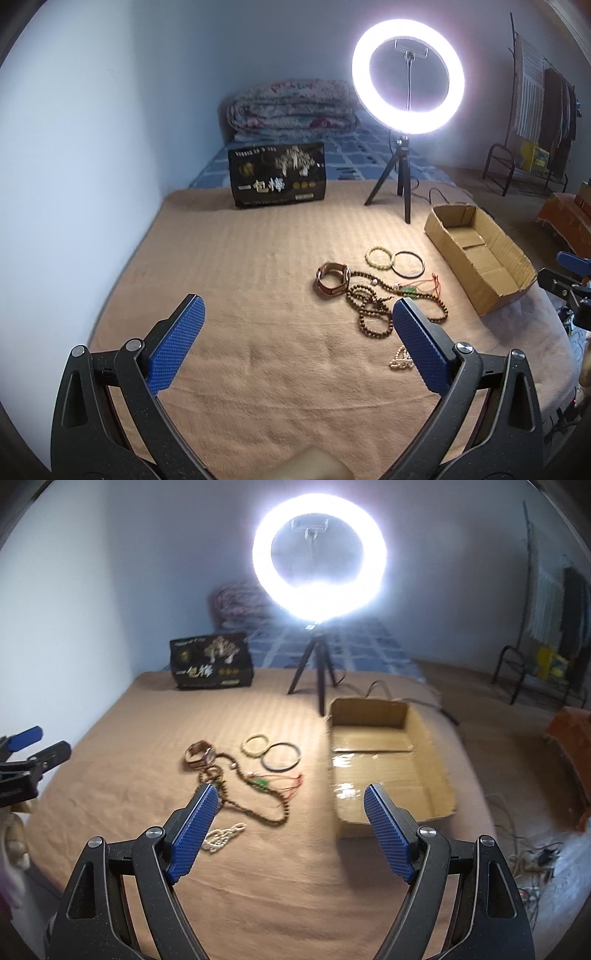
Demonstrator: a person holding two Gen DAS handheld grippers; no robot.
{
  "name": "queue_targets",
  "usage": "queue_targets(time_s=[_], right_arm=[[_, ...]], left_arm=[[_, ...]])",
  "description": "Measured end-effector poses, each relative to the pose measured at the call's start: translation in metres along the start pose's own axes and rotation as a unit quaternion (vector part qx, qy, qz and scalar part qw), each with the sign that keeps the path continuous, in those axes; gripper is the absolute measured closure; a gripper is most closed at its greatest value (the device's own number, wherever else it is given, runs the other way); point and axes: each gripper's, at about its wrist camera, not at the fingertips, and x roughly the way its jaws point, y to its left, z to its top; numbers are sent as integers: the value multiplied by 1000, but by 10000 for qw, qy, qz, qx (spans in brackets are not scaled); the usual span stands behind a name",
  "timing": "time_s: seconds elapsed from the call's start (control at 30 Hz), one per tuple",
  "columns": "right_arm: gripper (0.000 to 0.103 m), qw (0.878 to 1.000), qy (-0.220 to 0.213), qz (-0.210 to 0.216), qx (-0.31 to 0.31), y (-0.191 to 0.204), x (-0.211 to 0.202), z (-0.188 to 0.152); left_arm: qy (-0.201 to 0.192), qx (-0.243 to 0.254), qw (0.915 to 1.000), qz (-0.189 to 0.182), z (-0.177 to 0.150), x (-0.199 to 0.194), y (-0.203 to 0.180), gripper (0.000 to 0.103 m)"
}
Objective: Organize jewelry
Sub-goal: 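Grasp the brown leather watch with the left tool while the right tool grasps the wooden bead strand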
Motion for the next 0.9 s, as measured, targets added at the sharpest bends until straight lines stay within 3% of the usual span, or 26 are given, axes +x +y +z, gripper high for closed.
queue_targets(time_s=[0.23,0.6,0.73,0.8,0.9], right_arm=[[22,9974,474,526,-122,11,44,6],[24,9838,1254,1234,-356,39,132,3],[27,9790,1483,1329,-432,47,157,0],[28,9766,1573,1379,-489,51,169,-1],[28,9723,1711,1468,-619,59,184,-2]], left_arm=[[293,-11,9991,-303,6,42,9,2],[1135,-442,9891,-826,11,135,24,40],[1435,-623,9817,-1083,10,170,25,45],[1601,-696,9775,-1185,8,185,25,53],[1719,-683,9750,-1230,8,203,22,53]])
